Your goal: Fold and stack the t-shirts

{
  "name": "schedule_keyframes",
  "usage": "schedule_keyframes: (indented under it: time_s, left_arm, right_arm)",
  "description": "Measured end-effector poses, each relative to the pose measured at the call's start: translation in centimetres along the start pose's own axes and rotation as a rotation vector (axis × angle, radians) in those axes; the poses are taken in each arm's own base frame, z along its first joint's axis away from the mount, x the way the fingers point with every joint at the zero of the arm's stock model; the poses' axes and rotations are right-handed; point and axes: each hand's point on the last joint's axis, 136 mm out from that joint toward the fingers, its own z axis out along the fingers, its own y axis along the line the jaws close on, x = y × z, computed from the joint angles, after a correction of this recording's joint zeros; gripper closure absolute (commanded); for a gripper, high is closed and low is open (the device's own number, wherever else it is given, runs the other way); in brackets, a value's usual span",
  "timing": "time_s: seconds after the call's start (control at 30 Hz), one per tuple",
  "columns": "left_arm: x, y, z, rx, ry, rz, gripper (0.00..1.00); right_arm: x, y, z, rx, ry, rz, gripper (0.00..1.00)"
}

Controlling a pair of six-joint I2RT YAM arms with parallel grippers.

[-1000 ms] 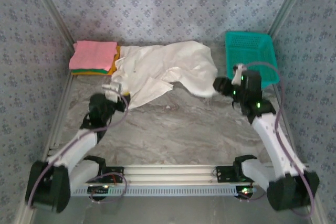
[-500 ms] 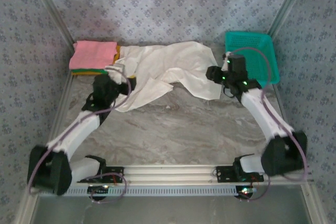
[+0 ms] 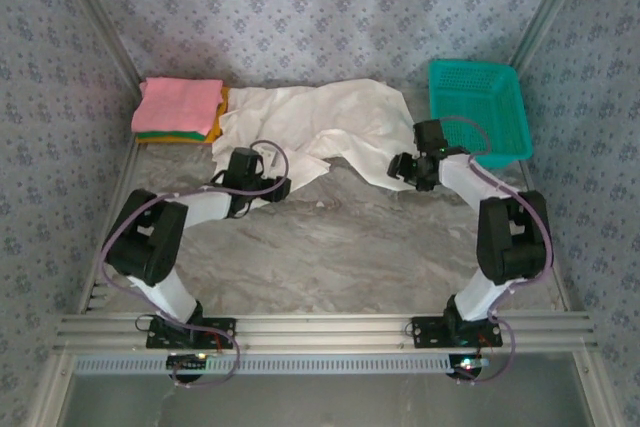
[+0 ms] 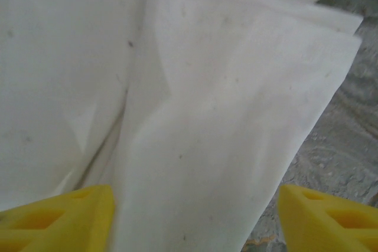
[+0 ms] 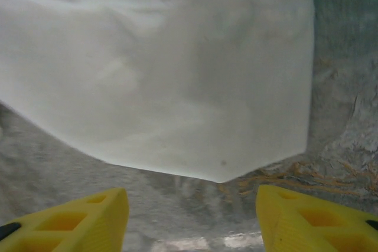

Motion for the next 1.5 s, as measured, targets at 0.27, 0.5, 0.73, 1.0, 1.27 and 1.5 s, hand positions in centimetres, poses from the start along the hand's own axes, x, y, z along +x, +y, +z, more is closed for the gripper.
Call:
schedule_keyframes:
  time_s: [0.27, 0.5, 0.73, 1.0, 1.27, 1.5]
  left_arm:
    - [0.1, 1.2, 0.7, -0.001, 0.013, -0.066, 0.97]
    - [-1.4, 2.9, -1.3, -0.043, -0.034, -0.102, 1.00]
    - [-6.2, 3.4, -9.3, -0.094, -0.223, -0.103, 1.00]
    - [-3.0, 0.3, -7.7, -0.012, -0.083, -0.046, 0.22]
    - [-2.0, -2.2, 0.4, 0.080, 0.090, 0.011, 0.24]
    - [-3.3, -1.5, 4.7, 0.077, 0.104, 0.033, 0.78]
  right_arm:
    - [1.6, -1.8, 3.6, 0.033, 0.095, 0.031, 0.65]
    - [0.5, -1.2, 3.7, -0.014, 0.068, 0.035, 1.00]
    - [-3.1, -1.8, -1.6, -0.056, -0.076, 0.072, 1.00]
    - [-2.4, -2.7, -3.4, -0.069, -0.105, 0.088, 1.00]
    - [0.3, -1.9, -1.1, -0.061, -0.020, 0.056, 1.00]
    - [0.4, -1.1, -1.1, -0.080, -0.020, 0.040, 1.00]
